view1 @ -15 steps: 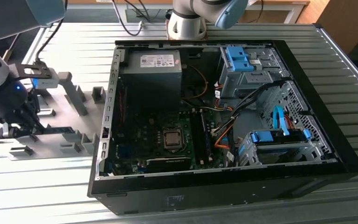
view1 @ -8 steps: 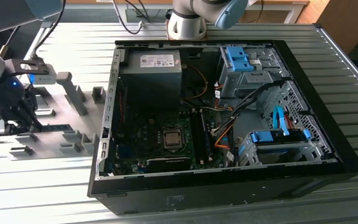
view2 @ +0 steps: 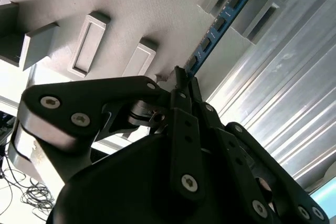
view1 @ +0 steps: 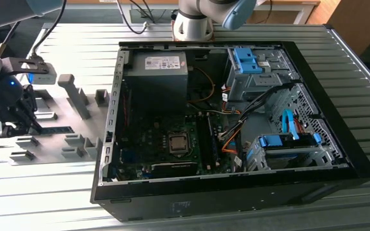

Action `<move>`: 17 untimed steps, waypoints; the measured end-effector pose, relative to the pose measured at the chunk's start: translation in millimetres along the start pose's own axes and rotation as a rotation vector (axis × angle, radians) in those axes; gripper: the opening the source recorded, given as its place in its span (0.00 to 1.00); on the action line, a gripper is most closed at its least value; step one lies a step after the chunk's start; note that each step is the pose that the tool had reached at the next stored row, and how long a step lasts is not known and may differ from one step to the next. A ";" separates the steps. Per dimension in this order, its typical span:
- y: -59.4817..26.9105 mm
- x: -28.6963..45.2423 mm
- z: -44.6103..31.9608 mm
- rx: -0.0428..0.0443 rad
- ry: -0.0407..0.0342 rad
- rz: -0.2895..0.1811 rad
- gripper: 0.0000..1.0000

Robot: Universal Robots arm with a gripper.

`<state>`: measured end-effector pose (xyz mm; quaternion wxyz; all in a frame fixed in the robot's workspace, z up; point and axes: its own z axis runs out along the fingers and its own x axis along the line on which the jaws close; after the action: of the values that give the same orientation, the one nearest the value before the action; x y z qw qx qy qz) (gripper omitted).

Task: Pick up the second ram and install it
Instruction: 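Pick up the second ram and move it above second insertion slot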

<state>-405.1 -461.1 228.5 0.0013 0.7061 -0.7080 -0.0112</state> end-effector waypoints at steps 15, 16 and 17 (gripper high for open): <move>0.1 -0.1 -5.9 -0.0002 0.0002 0.000 0.14; 0.2 -0.1 -6.5 -0.0001 0.0001 0.000 0.14; 0.2 -0.1 -7.2 -0.0002 0.0002 0.000 0.14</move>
<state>-405.1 -461.1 235.7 0.0014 0.7061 -0.7080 -0.0113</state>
